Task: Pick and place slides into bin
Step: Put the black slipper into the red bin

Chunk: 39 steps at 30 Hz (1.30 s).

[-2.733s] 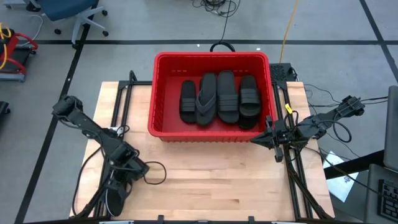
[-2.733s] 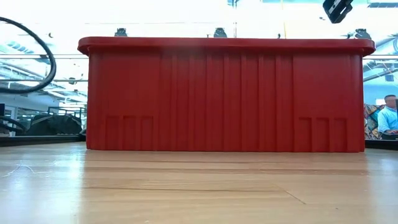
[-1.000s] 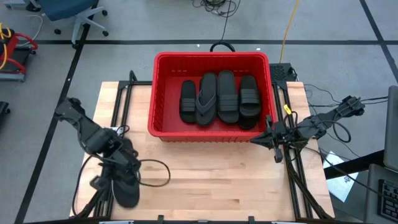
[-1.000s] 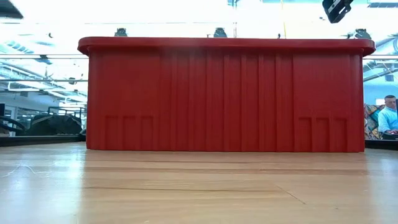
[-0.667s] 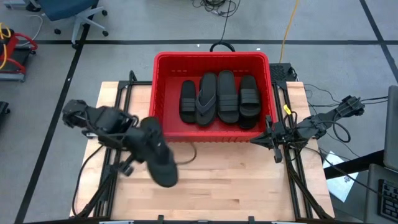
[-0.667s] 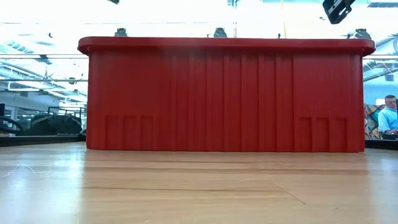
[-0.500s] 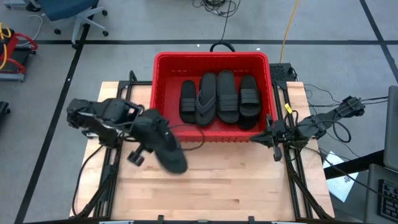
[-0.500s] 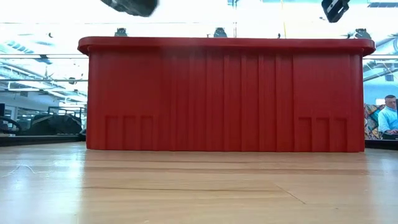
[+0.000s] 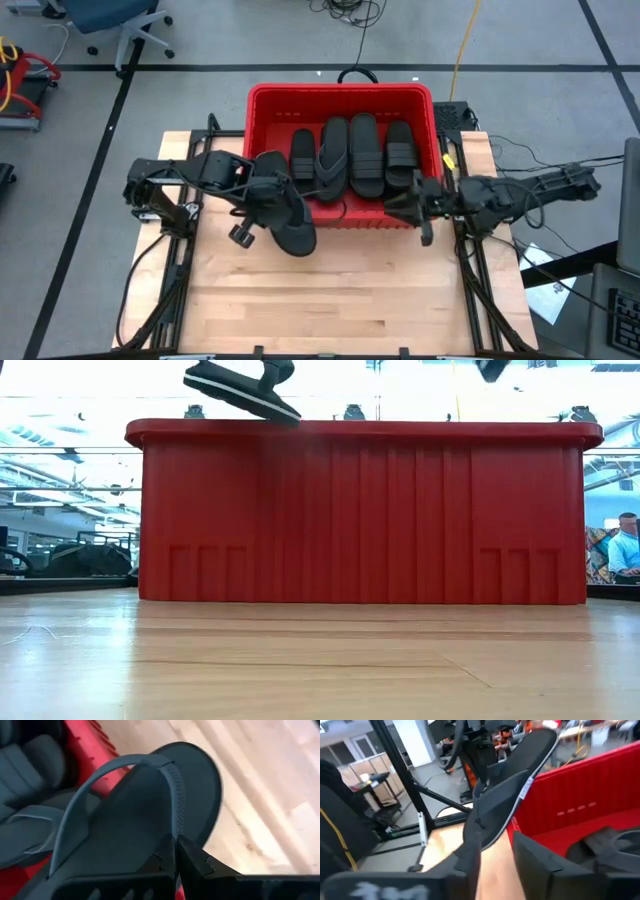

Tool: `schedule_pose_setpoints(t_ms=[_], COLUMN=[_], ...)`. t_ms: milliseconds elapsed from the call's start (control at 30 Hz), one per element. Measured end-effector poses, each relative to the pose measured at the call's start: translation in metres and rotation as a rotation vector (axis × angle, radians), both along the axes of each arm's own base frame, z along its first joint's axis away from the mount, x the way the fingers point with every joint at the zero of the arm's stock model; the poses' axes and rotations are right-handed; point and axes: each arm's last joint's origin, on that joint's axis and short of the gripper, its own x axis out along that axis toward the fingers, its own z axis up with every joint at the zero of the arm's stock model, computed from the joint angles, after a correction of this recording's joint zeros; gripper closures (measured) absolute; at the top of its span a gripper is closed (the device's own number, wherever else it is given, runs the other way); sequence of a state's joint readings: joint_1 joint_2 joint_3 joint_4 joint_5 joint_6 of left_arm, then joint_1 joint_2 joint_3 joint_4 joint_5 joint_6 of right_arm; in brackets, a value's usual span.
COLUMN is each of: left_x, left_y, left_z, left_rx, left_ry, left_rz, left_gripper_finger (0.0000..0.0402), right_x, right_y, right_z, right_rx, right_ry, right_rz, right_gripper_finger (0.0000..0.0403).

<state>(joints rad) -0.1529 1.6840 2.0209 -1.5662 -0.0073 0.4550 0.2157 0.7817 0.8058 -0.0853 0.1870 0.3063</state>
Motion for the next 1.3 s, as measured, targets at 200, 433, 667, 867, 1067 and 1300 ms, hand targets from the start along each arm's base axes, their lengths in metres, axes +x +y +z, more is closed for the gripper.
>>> schedule_pose_setpoints(t_ms=[200,433,667,867,1067,1300], left_x=[0.003,0.008,0.013,0.010,0.007,0.004], left_y=[0.013,0.035,0.055,0.074,0.082,0.082], left_z=[0.001,0.003,0.017,0.035,0.053,0.058], left_rx=[0.100,0.249,0.333,0.413,0.448,0.456], left_ry=[-0.026,-0.071,-0.175,-0.261,-0.344,-0.356], left_rz=[0.002,0.067,0.105,0.166,0.198,0.170], left_gripper_finger=[0.0401,0.0401,0.0401,0.0401,0.0401,0.0401], right_x=[0.036,0.074,0.100,0.110,0.113,0.102], right_y=[-0.020,-0.052,-0.075,-0.080,-0.090,-0.104], right_z=[0.014,0.015,0.007,0.000,0.000,0.014], right_rx=[0.093,0.301,0.543,0.640,0.680,0.653], right_ry=[0.040,-0.075,-0.141,-0.145,-0.185,-0.302], right_rz=[0.056,0.065,0.122,0.112,0.090,0.077], right_gripper_finger=[0.0231,0.0203,0.0216,0.0221,0.0218,0.0220])
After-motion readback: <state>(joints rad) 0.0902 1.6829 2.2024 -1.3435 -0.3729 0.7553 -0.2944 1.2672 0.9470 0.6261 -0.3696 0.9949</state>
